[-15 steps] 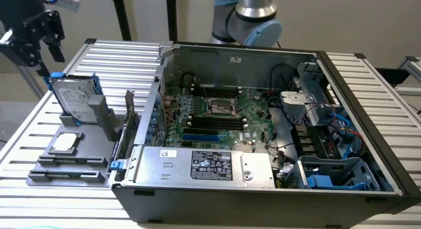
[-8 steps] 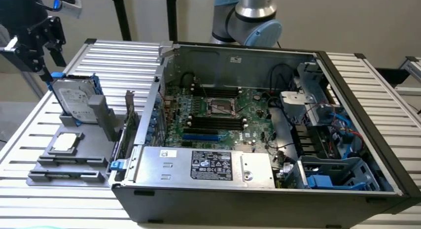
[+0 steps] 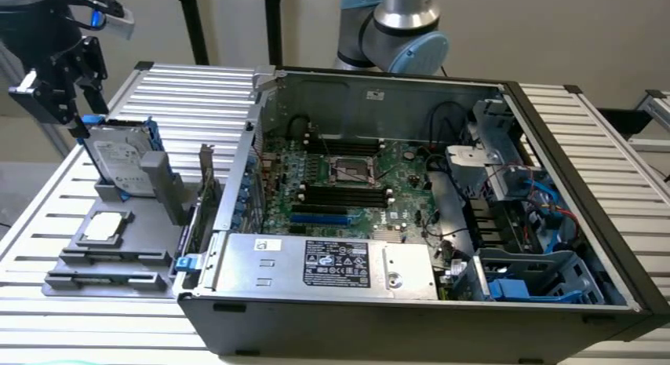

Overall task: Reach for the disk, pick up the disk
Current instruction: 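Pick up the disk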

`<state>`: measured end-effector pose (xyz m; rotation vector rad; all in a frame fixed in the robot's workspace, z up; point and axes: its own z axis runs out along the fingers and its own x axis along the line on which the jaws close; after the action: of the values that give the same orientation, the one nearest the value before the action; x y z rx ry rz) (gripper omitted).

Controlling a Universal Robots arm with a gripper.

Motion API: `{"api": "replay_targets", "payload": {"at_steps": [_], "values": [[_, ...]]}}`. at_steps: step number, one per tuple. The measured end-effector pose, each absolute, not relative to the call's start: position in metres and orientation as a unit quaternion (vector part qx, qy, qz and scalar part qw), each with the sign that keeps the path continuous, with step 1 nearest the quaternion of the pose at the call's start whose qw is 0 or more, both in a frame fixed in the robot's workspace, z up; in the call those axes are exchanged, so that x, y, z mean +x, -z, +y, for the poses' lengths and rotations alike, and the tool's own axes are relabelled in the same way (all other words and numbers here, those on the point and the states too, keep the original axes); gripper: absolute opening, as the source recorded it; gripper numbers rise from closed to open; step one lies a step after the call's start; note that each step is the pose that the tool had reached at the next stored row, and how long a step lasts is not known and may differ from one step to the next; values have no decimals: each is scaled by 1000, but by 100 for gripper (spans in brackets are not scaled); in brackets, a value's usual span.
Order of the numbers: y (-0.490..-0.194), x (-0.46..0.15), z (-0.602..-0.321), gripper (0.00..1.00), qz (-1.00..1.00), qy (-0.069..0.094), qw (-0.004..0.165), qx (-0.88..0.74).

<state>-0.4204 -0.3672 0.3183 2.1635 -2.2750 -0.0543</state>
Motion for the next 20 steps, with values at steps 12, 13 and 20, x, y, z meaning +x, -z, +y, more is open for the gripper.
{"api": "replay_targets", "payload": {"at_steps": [12, 13, 20], "values": [[-311, -421, -367, 60, -718, 17, 1, 696], [-311, -421, -367, 60, -718, 17, 1, 696], [-309, -421, -367, 60, -718, 15, 3, 696]]}}
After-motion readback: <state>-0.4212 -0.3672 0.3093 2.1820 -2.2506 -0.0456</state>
